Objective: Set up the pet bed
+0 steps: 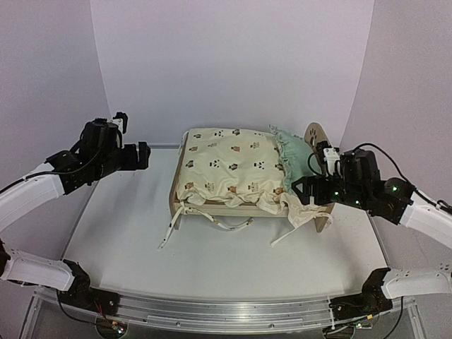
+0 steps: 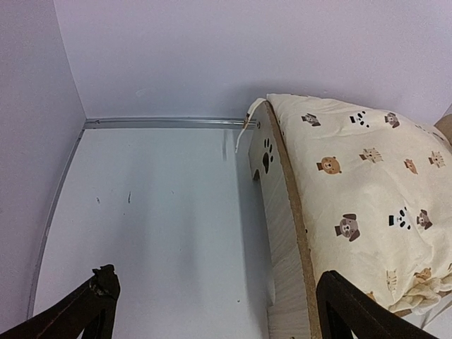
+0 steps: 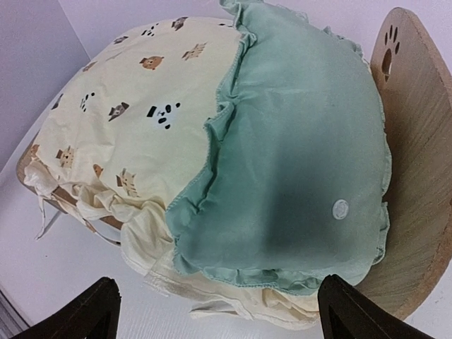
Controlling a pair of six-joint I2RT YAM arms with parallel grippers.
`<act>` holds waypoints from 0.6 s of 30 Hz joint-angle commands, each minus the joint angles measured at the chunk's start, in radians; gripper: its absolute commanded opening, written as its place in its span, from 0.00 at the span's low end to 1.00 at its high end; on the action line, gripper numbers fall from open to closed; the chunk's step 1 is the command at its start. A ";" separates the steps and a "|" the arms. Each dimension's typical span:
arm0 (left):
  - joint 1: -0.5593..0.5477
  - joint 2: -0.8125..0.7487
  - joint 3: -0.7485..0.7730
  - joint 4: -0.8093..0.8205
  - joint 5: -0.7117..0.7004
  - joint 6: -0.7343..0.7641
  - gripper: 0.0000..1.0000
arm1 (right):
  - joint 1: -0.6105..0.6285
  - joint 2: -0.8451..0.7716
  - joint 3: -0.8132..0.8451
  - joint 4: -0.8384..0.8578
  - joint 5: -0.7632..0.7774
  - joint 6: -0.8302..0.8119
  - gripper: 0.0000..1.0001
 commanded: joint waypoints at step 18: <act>0.003 -0.053 -0.016 0.035 0.007 -0.005 1.00 | 0.000 0.002 0.011 0.120 -0.039 -0.010 0.98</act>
